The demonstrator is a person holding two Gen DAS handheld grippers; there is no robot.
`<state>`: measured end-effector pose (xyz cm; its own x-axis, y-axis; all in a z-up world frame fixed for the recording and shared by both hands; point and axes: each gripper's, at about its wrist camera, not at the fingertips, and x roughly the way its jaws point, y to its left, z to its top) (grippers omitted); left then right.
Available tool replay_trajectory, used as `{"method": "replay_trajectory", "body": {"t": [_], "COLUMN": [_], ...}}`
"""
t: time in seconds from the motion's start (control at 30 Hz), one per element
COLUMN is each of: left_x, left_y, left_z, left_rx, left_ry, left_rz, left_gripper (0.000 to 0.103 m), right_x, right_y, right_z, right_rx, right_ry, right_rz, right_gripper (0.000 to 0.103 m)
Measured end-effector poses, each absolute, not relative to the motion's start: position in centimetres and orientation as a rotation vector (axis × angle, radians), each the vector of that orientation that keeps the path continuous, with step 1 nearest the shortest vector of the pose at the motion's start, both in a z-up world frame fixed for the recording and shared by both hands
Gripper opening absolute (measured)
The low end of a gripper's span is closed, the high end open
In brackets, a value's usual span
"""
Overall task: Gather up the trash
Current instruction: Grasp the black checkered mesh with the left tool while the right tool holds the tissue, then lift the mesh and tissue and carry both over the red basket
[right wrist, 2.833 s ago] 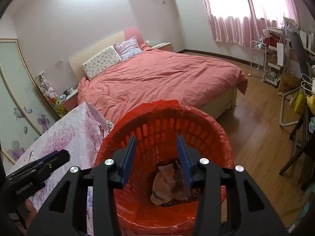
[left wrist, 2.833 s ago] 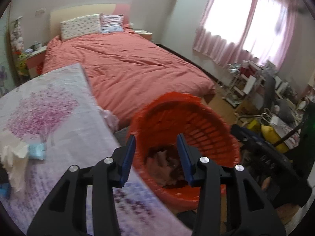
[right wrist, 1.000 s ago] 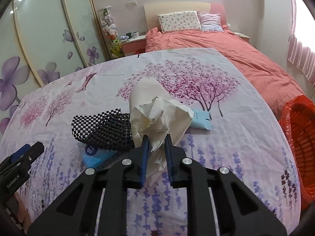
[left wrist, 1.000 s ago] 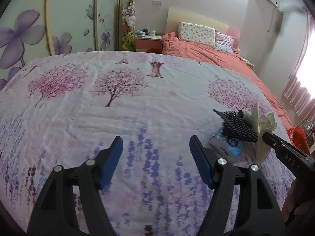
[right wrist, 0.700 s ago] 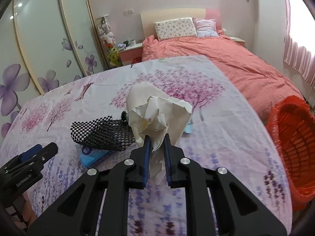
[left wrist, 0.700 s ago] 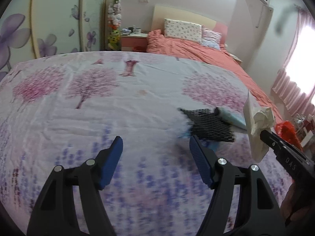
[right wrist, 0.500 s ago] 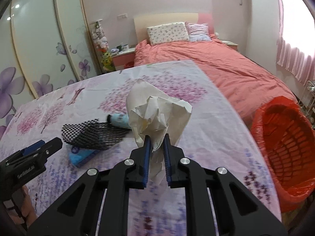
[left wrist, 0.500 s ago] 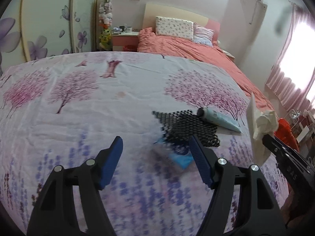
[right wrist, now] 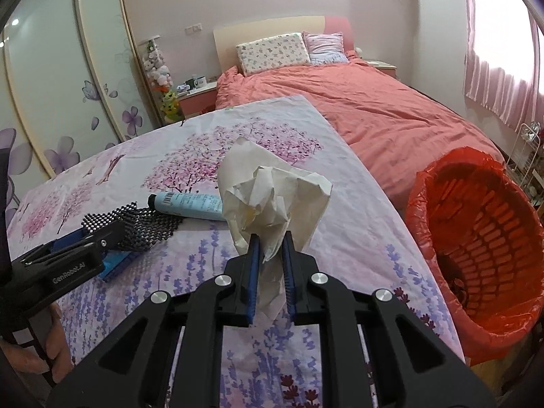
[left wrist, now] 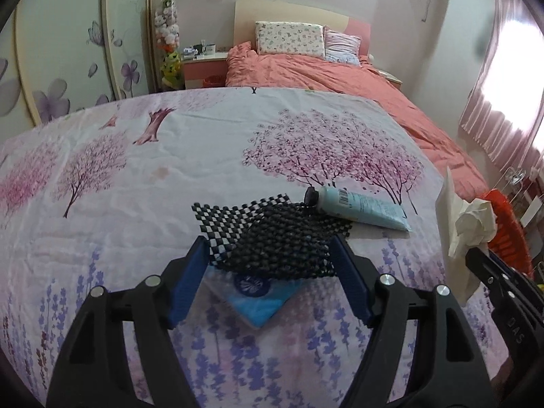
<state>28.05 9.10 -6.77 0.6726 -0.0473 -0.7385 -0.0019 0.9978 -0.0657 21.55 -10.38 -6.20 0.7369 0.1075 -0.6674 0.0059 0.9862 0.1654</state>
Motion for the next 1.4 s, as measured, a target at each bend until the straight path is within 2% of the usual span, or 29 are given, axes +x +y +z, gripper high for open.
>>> {"method": "replay_trajectory", "body": {"t": [0.1,0.37,0.53,0.8,1.4], "left_x": [28.5,28.7,28.4,27.9,24.6], "left_y": [8.5,8.0,8.5,9.2,10.8], "left_z": [-7.2,-7.5,-6.8,-6.0,3.0], "left_rx": [-0.032,0.002,-0.005,-0.032,-0.081], "left_ry": [0.841,0.841,0.822,0.808,0.660], "left_rz": [-0.007,-0.005,-0.023,-0.073,-0.067], "left_gripper": [0.069,0.046,0.014,0.009,0.008], "right_x": [21.5,21.6,21.6,21.3,18.6], "right_y": [-10.7,-11.3,-11.5,-11.7,-12.4], "right_z": [-6.4,-6.8,-6.8,-6.2,-1.3], "right_rx": [0.167,0.185,0.190,0.195,0.223], "right_ry": [0.747,0.758,0.759,0.748,0.652], "right_rz": [0.054,0.053,0.054,0.057,0.074], "right_gripper": [0.014,0.014,0.014,0.014,0.014]}}
